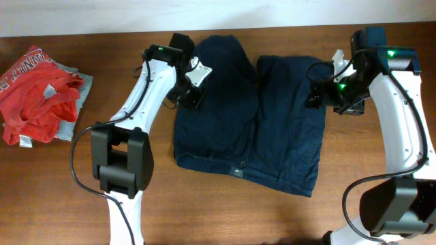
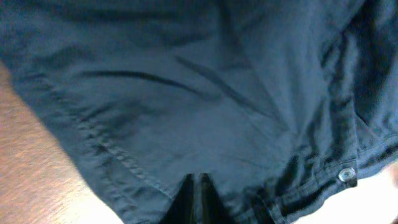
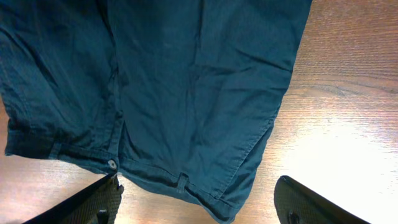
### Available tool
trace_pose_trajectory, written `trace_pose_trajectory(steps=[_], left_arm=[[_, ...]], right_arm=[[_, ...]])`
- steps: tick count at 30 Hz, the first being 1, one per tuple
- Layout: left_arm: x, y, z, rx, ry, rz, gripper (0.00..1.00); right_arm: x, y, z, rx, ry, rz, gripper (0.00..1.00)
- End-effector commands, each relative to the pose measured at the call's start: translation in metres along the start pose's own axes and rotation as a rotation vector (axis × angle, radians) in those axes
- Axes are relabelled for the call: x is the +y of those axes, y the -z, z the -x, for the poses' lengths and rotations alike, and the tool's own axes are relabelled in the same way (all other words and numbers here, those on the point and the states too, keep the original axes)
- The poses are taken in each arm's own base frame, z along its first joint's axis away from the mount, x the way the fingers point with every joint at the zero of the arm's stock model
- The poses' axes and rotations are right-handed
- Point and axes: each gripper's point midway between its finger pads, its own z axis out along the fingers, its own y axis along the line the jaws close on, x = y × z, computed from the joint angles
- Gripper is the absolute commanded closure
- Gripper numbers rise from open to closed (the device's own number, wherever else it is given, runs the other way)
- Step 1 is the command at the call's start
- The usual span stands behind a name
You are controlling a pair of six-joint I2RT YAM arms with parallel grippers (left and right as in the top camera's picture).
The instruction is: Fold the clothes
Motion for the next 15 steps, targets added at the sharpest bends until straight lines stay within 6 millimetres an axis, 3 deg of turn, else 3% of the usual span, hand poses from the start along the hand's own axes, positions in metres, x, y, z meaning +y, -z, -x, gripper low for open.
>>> trace_pose_trajectory(steps=[1,3,7,15], left_arm=[[-0.030,-0.001,-0.003,0.022,-0.053,-0.057,0.99],[-0.032,-0.012,-0.013,0.066,-0.063,-0.033,1.00],[-0.015,-0.043,-0.033,0.122,-0.059,0.033,1.00],[0.017,-0.064,-0.042,0.124,-0.053,0.146,0.99]], right_arm=[[0.001,0.010,0.003,-0.032,0.004,0.005,0.16],[0.001,0.010,0.003,-0.032,0.004,0.005,0.16],[0.001,0.010,-0.001,-0.014,0.001,0.004,0.16],[0.001,0.010,-0.002,-0.013,0.000,0.005,0.15]])
